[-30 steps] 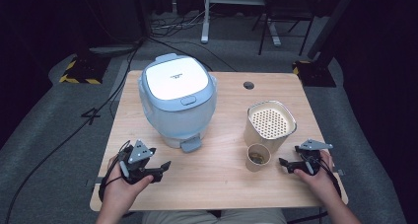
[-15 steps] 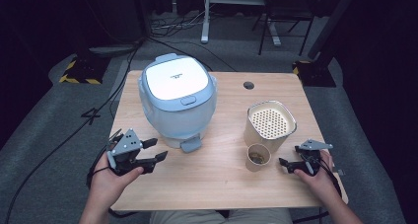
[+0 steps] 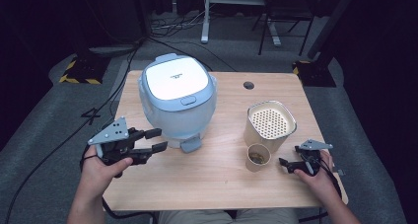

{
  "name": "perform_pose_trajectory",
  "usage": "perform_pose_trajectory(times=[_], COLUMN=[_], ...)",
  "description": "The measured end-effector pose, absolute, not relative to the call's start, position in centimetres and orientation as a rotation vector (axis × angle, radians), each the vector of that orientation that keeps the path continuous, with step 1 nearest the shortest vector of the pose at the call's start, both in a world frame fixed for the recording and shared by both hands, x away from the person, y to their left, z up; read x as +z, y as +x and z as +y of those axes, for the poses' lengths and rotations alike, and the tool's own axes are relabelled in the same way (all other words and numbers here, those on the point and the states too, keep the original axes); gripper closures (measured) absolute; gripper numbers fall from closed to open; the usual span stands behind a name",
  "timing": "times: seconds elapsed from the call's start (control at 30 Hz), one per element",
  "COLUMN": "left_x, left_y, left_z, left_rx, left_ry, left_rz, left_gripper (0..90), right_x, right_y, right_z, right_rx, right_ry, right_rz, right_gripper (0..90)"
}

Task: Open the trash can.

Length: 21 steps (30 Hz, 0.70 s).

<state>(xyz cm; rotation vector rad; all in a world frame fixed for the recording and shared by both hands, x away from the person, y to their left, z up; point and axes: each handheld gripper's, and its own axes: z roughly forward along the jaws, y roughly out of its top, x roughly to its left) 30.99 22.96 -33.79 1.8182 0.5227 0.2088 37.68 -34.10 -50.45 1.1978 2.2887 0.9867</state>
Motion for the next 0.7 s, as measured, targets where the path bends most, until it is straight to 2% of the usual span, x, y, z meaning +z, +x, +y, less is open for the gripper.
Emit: perform_pose_trajectory(times=[0.13, 0.47, 0.7], left_x=[-33.1, -30.8, -29.3], left_y=[31.6, 34.2, 35.9], left_z=[23.0, 23.5, 23.2], left_rx=[0.179, 0.113, 0.123], left_ry=[1.781, 1.700, 1.671], left_rz=[0.484, 0.409, 0.403], left_gripper=[53.7, 73.3, 84.0], right_x=[-50.4, -50.5, -50.4], right_y=[37.7, 37.7, 37.7], right_z=[-34.1, -34.1, -34.1], right_rx=[0.986, 0.986, 0.986], right_ry=[1.198, 1.199, 1.199], right_rz=[2.289, 2.289, 2.289], right_gripper=[10.5, 10.5, 10.5])
